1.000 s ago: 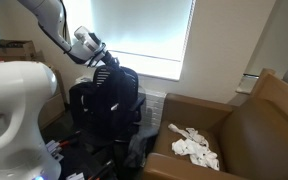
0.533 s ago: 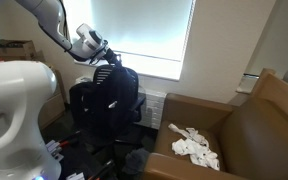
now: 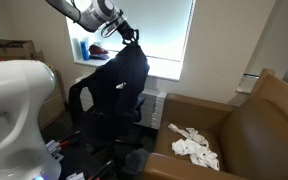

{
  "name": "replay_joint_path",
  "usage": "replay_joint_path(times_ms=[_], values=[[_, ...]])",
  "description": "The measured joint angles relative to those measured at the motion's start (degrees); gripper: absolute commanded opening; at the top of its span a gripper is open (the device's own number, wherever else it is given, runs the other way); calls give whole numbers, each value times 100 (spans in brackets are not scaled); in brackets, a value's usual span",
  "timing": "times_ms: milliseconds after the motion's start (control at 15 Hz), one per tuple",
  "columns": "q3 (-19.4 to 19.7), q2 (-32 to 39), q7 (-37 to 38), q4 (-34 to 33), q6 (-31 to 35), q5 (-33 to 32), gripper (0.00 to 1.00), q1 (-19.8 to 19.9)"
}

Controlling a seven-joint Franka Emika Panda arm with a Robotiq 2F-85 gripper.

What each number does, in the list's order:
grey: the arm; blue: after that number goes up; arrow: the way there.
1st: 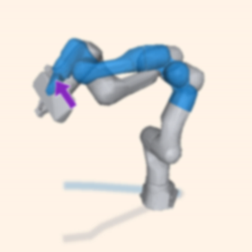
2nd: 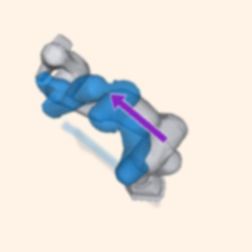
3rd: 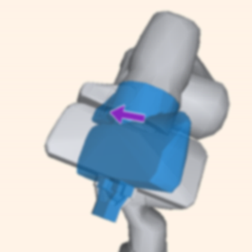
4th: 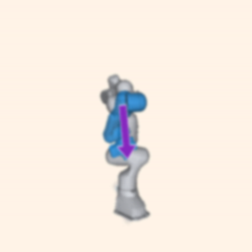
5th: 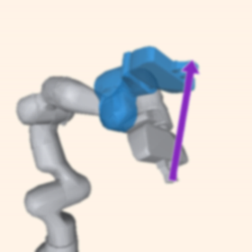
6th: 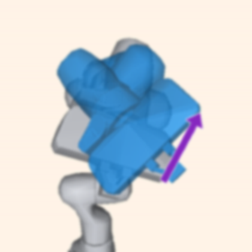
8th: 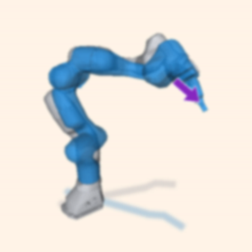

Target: Pick the black garment on the chair, put it on the sofa then move the black chair

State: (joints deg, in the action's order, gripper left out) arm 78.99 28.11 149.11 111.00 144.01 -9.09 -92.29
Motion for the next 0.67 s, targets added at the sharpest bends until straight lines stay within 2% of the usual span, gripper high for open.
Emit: replay_joint_path(times_ms=[67, 133, 200, 333, 400, 467, 667], values=[[252, -174, -221, -3, 51, -88, 2, -107], [494, -390, -171, -22, -67, -112, 2, -206], [808, -506, -86, -45, -244, -111, 7, -322], [1278, -639, 41, -51, -309, -78, 7, -474], [1351, -677, 44, -50, -311, -74, 7, -496], [1355, -685, 59, -45, -315, -72, 2, -504], [1335, -602, 19, -13, -287, 153, 2, -518]])
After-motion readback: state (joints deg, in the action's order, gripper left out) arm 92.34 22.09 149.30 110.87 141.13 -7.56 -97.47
